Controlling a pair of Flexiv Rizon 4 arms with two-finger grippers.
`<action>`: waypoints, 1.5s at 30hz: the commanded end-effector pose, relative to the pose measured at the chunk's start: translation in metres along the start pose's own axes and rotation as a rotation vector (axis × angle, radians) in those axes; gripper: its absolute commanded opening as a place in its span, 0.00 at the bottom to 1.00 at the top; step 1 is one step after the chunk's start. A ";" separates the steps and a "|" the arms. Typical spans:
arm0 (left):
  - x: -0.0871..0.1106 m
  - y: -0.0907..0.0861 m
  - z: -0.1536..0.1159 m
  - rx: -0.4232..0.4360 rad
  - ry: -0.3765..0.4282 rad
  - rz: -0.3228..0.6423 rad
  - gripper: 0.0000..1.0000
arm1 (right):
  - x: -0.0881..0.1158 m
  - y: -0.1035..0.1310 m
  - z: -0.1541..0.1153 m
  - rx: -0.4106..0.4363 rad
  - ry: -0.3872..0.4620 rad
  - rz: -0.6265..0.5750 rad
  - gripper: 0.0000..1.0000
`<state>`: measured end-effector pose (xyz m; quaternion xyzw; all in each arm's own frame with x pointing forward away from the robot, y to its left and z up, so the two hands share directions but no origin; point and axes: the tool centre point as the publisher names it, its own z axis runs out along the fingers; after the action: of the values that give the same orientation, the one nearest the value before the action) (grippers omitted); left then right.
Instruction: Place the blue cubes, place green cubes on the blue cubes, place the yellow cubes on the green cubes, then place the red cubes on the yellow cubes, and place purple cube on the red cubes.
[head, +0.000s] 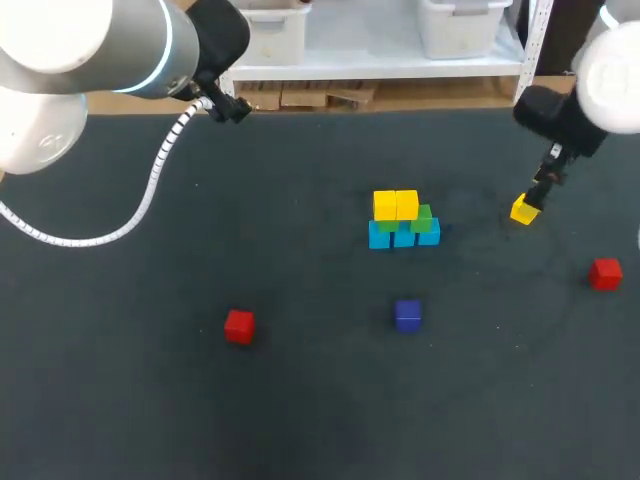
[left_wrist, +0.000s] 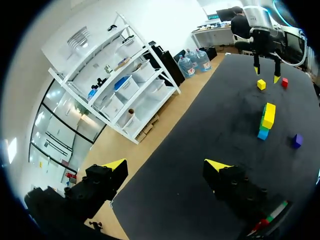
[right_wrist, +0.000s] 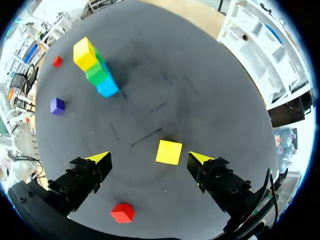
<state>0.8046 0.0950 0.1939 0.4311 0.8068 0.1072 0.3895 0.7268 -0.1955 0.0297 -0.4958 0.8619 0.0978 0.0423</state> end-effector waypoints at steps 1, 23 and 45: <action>-0.001 0.001 0.001 0.004 0.000 0.002 1.00 | -0.005 -0.014 0.017 -0.029 0.049 0.015 1.00; -0.001 0.001 0.001 0.004 0.000 0.002 1.00 | 0.005 -0.017 0.030 -0.034 0.130 0.010 0.00; -0.001 0.001 0.001 0.004 0.000 0.002 1.00 | -0.002 0.021 -0.026 0.001 0.061 -0.181 0.00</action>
<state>0.8046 0.0950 0.1939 0.4311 0.8068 0.1072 0.3895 0.7301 -0.1867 0.0409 -0.5671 0.8202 0.0755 0.0058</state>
